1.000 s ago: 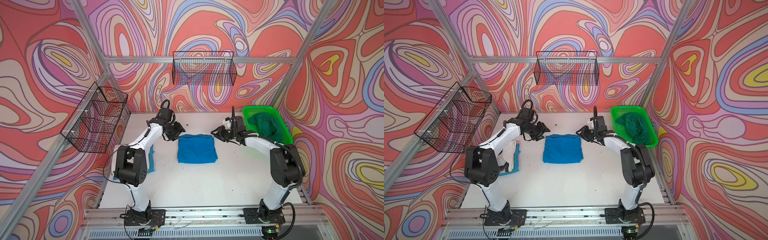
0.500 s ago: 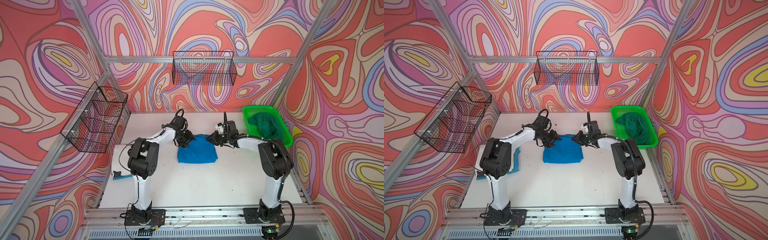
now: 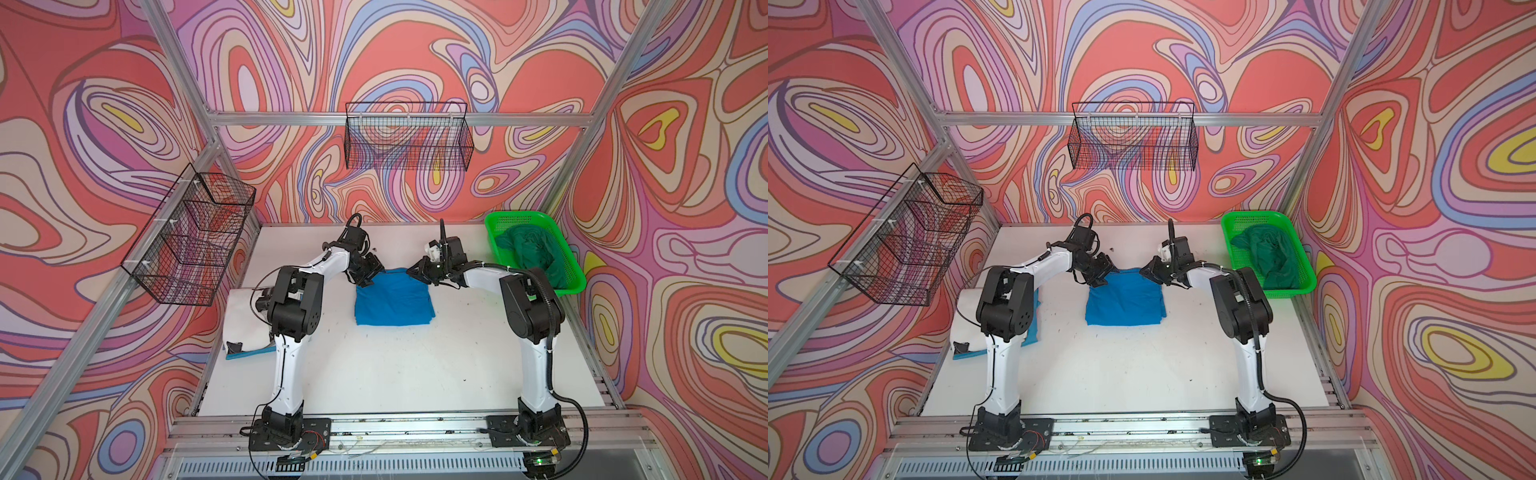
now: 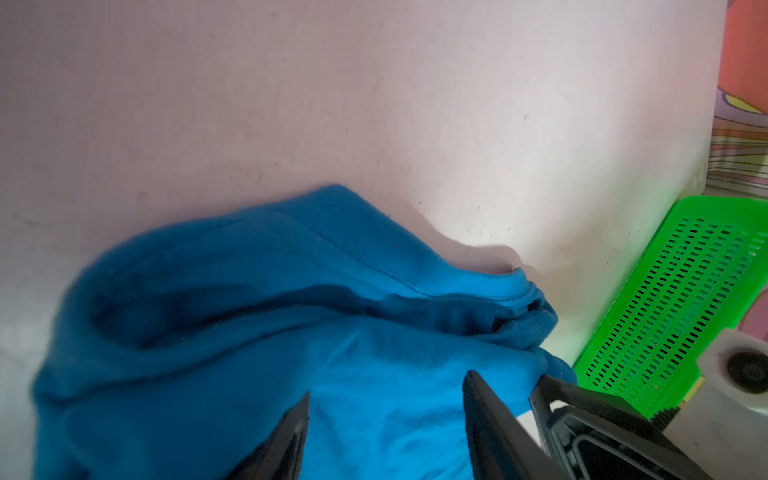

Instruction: Fold and stack the t-shirts

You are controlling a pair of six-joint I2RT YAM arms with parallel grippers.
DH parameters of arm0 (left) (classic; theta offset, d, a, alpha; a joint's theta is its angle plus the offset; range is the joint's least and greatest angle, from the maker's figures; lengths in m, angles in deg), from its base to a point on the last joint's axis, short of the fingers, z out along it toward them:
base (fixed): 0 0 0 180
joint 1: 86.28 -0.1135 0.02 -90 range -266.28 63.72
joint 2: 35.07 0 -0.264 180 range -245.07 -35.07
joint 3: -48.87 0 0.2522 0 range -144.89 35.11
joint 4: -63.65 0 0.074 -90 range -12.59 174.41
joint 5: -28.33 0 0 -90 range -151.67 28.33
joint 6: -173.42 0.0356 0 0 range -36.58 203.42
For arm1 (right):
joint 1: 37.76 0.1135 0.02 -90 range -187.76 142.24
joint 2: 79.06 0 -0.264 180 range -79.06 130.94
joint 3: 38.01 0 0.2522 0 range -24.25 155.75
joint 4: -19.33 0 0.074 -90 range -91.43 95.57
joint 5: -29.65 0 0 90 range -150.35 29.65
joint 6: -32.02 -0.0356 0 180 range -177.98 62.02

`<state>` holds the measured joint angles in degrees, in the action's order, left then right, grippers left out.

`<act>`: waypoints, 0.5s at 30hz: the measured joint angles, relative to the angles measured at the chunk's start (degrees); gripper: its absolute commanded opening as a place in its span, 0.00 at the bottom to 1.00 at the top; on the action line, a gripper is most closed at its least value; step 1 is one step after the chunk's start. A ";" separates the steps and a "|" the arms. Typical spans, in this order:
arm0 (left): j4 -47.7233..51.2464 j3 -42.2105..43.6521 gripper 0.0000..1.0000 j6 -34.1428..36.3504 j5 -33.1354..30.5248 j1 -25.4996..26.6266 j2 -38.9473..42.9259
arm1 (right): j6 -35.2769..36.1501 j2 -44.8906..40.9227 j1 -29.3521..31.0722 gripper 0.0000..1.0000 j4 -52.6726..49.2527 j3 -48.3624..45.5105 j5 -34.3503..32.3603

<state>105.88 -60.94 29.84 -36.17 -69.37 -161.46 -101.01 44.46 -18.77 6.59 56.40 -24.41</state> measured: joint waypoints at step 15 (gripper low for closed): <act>-11.85 19.39 0.63 -5.60 4.83 0.33 21.57 | -1.51 -18.21 1.62 0.38 6.21 -16.39 1.05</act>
<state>94.03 -41.56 24.24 -31.34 -69.04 -139.89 -102.51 26.26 -17.16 12.79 40.00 -23.36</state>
